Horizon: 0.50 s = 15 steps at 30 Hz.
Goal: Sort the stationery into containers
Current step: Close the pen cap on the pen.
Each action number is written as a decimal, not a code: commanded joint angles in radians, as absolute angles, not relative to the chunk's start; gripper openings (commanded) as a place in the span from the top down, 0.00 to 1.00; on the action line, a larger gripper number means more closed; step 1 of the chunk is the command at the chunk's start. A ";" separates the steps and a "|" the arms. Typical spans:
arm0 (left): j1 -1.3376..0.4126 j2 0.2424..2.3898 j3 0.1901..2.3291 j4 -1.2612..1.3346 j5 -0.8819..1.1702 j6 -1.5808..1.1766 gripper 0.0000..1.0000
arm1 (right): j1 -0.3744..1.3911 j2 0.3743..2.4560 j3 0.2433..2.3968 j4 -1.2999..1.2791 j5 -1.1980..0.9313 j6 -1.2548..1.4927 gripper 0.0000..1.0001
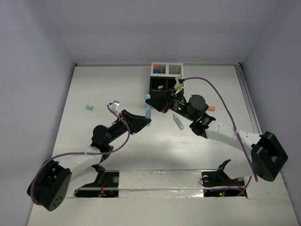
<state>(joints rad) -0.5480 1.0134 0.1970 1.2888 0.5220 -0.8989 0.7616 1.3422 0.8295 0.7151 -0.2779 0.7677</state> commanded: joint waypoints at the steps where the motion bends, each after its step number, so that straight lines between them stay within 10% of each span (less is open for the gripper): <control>1: -0.545 0.980 0.224 1.434 0.522 -0.890 1.00 | 0.773 1.322 0.825 0.787 -0.290 0.770 1.00; 15: -0.545 1.067 0.249 1.594 0.443 -0.957 1.00 | 0.782 1.324 0.756 0.940 -0.305 0.811 1.00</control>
<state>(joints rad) -0.5488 1.0363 0.2073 1.2942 0.4854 -0.9176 0.7612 1.3415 0.7776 0.7883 -0.2794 0.7902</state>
